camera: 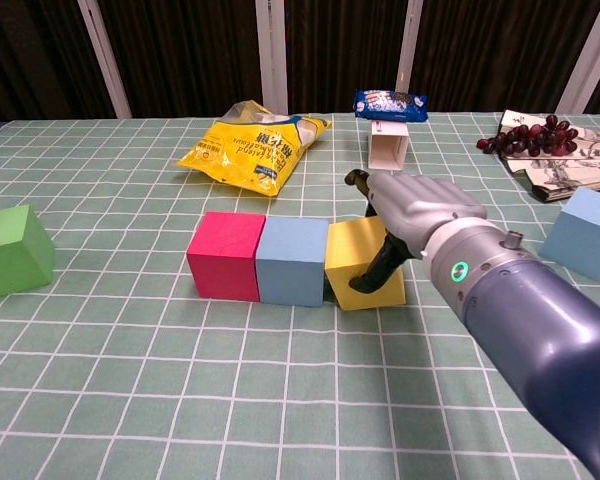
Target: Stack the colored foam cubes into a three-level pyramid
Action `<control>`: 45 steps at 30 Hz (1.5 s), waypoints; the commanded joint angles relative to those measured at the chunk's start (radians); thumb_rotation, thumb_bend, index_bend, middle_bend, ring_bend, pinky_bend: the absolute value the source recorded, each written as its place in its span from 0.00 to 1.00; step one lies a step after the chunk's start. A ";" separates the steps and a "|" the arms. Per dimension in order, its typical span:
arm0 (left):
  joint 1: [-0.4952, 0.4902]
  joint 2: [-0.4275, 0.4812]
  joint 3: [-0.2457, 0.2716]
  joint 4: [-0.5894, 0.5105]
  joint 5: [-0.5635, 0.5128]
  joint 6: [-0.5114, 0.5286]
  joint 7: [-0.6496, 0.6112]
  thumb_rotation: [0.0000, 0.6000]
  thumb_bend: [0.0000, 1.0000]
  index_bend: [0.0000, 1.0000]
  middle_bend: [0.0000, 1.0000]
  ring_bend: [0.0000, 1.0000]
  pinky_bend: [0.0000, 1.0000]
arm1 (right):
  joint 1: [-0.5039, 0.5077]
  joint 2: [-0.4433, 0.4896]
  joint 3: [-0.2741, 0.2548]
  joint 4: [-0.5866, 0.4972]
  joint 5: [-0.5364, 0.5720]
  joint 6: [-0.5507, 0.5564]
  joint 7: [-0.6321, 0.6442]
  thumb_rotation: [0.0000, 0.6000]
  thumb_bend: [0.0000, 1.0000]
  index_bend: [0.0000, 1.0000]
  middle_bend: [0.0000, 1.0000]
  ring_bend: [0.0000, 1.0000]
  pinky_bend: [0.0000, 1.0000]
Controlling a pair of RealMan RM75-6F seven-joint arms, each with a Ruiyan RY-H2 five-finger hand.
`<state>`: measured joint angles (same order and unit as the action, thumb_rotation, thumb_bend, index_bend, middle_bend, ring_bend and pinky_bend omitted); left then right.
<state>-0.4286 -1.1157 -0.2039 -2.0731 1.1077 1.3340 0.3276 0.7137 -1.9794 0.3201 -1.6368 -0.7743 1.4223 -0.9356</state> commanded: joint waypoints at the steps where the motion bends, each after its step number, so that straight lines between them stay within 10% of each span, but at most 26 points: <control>1: 0.000 0.000 0.000 -0.001 0.001 0.000 0.000 1.00 0.11 0.00 0.00 0.00 0.00 | -0.001 0.000 0.002 -0.002 0.002 0.000 0.002 1.00 0.28 0.00 0.46 0.19 0.00; 14: 0.000 0.005 0.000 -0.004 -0.003 0.000 0.002 1.00 0.11 0.00 0.00 0.00 0.00 | -0.002 0.001 -0.005 0.005 0.004 -0.004 0.006 1.00 0.28 0.00 0.45 0.19 0.00; 45: -0.001 0.005 0.003 -0.008 -0.002 0.003 0.008 1.00 0.11 0.00 0.00 0.00 0.00 | -0.008 0.031 -0.024 -0.032 0.033 -0.028 0.011 1.00 0.28 0.00 0.07 0.01 0.00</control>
<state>-0.4298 -1.1103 -0.2013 -2.0809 1.1061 1.3370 0.3353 0.7063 -1.9485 0.2967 -1.6685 -0.7415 1.3938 -0.9239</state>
